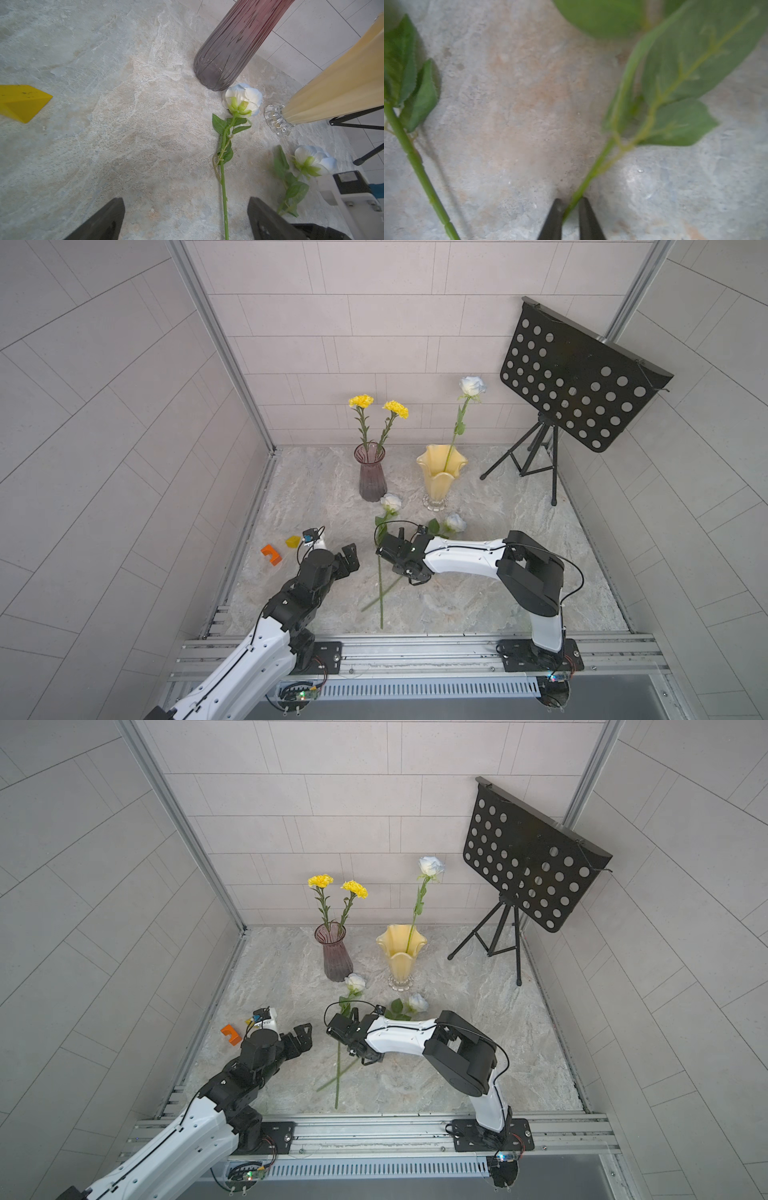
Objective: Arrange the flowers in different vases according to their colors
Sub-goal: Pick up the flower at the center of the board.
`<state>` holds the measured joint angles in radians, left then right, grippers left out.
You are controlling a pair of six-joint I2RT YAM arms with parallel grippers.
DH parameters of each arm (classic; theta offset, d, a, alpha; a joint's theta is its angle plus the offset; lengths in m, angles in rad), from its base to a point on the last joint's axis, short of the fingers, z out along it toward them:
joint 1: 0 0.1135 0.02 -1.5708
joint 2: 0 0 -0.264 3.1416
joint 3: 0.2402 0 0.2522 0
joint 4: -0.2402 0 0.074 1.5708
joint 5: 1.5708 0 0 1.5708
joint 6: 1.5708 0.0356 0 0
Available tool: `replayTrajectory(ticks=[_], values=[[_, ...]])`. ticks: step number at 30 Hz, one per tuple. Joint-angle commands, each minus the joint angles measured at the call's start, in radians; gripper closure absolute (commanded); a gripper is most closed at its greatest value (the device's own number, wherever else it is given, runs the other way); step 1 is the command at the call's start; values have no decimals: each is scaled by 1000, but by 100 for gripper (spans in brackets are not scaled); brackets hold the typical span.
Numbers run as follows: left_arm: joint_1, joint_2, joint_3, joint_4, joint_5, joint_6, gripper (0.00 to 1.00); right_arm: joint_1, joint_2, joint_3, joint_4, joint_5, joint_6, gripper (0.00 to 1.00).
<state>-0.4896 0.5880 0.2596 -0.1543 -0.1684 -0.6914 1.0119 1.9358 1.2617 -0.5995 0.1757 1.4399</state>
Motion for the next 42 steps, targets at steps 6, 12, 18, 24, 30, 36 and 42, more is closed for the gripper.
replayTrajectory(ticks=[6,12,18,24,30,36,42], values=[[-3,-8,12,2,12,-4,0,-44,-119,-196,-111,57,-242,100],[-3,-4,11,6,12,-4,0,-48,-103,-194,-162,140,-411,90],[-3,-1,10,5,10,1,0,-45,-132,-216,-122,142,-468,80],[-2,-1,10,7,7,5,0,-47,-182,-278,-44,114,-517,73],[-3,6,9,6,3,6,0,-48,-194,-337,97,-8,-593,73],[-3,13,9,8,0,10,0,-49,-154,-346,110,-32,-593,81],[-3,19,11,10,-3,13,0,-49,-153,-354,106,-22,-585,82]])
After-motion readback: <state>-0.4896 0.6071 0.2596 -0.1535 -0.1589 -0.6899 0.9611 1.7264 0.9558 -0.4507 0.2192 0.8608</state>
